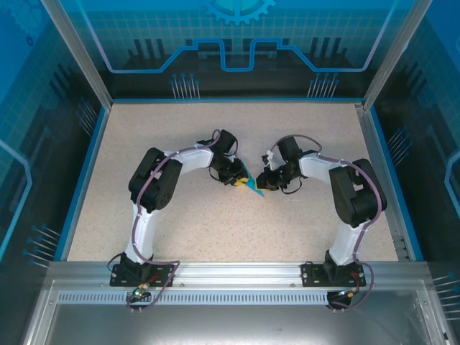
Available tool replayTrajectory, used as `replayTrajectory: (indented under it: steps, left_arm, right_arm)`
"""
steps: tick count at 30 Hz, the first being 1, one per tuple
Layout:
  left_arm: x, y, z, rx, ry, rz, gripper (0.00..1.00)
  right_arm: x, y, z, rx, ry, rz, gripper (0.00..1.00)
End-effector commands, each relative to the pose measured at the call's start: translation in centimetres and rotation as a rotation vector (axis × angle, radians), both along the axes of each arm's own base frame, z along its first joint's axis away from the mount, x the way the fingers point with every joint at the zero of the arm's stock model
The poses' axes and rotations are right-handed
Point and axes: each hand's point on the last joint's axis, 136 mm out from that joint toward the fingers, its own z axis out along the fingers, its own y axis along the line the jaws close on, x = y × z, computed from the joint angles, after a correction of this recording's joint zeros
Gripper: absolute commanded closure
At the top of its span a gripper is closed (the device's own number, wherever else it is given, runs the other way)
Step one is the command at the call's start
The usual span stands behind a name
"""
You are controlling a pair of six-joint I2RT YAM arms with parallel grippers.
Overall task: Fold a paper plane with a square sheet of paper (pick it up from the middle)
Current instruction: Fold the wing for the fifth time at the center of the table.
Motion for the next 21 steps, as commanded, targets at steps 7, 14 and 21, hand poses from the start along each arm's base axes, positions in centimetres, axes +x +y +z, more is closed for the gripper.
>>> replayTrajectory:
  steps: [7,14,21]
  left_arm:
    - [-1.7,2.2,-4.1,0.139,0.078,0.001,0.83]
    - [-1.5,2.1,-3.9,0.136,0.074,0.001,0.83]
    - [0.7,0.0,0.0,0.015,-0.066,-0.04,0.79]
  right_arm:
    - [-1.2,-1.2,-3.0,-0.117,0.067,0.012,0.92]
    - [-1.3,-1.9,-3.5,-0.142,0.076,-0.001,0.92]
    - [-1.5,-2.1,-4.3,-0.143,0.104,-0.015,0.93]
